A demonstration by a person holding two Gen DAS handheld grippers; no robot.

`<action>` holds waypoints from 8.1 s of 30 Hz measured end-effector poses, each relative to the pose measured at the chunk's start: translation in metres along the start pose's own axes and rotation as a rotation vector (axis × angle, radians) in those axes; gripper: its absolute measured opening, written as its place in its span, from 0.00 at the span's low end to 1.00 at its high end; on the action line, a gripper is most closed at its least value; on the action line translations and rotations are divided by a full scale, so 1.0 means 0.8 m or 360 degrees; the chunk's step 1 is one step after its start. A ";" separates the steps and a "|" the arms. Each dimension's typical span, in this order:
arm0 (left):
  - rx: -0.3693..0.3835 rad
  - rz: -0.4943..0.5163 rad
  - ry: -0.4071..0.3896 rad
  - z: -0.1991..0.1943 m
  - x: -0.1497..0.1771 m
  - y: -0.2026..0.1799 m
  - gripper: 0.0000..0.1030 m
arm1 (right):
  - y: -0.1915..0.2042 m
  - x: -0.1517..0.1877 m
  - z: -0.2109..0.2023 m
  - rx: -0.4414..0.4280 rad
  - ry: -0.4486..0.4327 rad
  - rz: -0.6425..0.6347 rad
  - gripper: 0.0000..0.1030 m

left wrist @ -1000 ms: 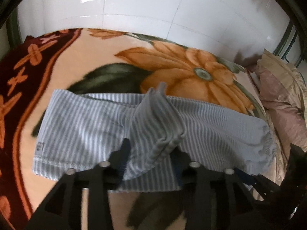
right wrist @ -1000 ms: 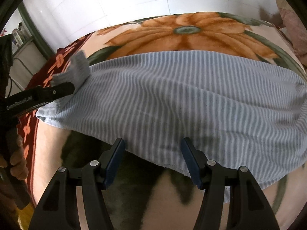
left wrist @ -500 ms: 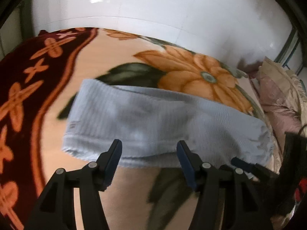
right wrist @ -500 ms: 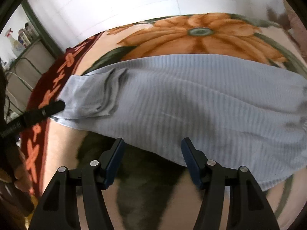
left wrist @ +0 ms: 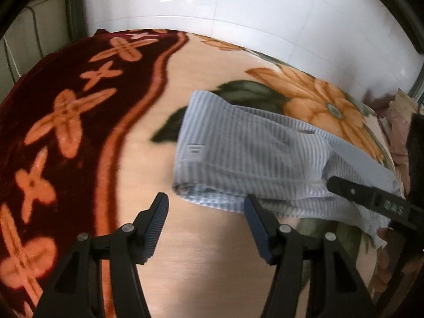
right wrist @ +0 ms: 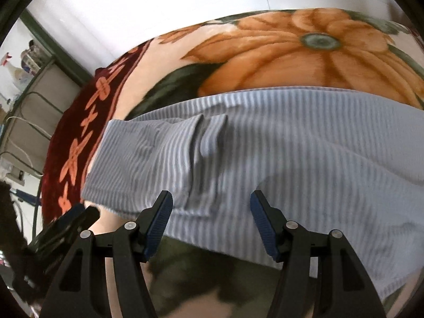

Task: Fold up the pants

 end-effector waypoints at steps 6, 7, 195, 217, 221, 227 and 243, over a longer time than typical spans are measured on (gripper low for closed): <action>0.0014 -0.0043 -0.0019 -0.008 0.007 0.012 0.60 | 0.013 -0.011 0.013 0.0037 -0.0028 0.0062 0.61; 0.0013 -0.0047 -0.0022 -0.008 0.007 0.013 0.60 | 0.017 -0.013 0.013 0.0004 -0.0029 0.0073 0.61; 0.0396 0.0414 0.0043 0.025 0.059 -0.356 0.68 | -0.298 -0.008 -0.168 0.0118 -0.0147 0.0195 0.11; 0.0571 0.0513 0.0125 0.059 0.056 -0.452 0.68 | -0.457 0.027 -0.211 0.0443 -0.0131 0.0247 0.26; 0.0565 0.0539 0.0186 0.084 0.061 -0.475 0.68 | -0.480 0.038 -0.229 0.0331 -0.0218 0.0421 0.45; 0.0573 0.0496 0.0266 0.117 0.070 -0.487 0.68 | -0.496 0.040 -0.216 0.0199 -0.0199 0.0505 0.64; 0.0783 0.0388 0.0289 0.140 0.069 -0.502 0.25 | -0.482 0.045 -0.173 0.0171 -0.0177 0.0427 0.39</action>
Point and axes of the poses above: each gripper's, at about its wrist camera, not at the fingertips, and z roughly the way its jaws point, y to its left, x to its underside, the point moved 2 cm from there along z, roughly the way its jaws point, and after that the axes turned 4 degrees about x, right-handed, at the moved point
